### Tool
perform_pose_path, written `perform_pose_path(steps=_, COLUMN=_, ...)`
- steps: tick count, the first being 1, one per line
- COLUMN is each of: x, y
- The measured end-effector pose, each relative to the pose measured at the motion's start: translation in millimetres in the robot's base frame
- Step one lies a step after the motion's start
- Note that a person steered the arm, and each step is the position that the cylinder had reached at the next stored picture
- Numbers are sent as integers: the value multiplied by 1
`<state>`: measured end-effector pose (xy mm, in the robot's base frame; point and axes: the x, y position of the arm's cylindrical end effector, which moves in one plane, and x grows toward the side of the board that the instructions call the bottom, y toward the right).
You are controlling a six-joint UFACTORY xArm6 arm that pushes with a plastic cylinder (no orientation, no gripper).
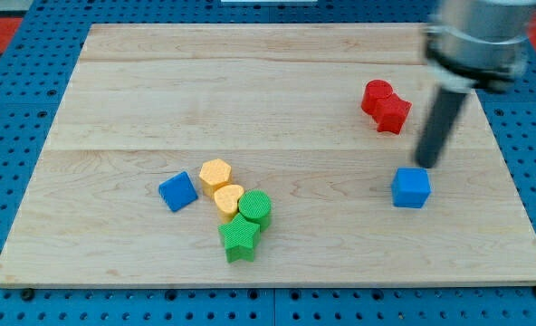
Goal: Push the blue cube to the left side of the board
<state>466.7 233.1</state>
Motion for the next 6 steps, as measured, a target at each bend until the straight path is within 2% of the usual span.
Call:
perform_pose_path(steps=1, x=39, y=48)
perform_pose_path(steps=2, x=79, y=20)
perform_pose_path(steps=4, x=41, y=-71)
perform_pose_path(steps=5, x=85, y=-84)
perform_pose_path(steps=6, x=116, y=-70)
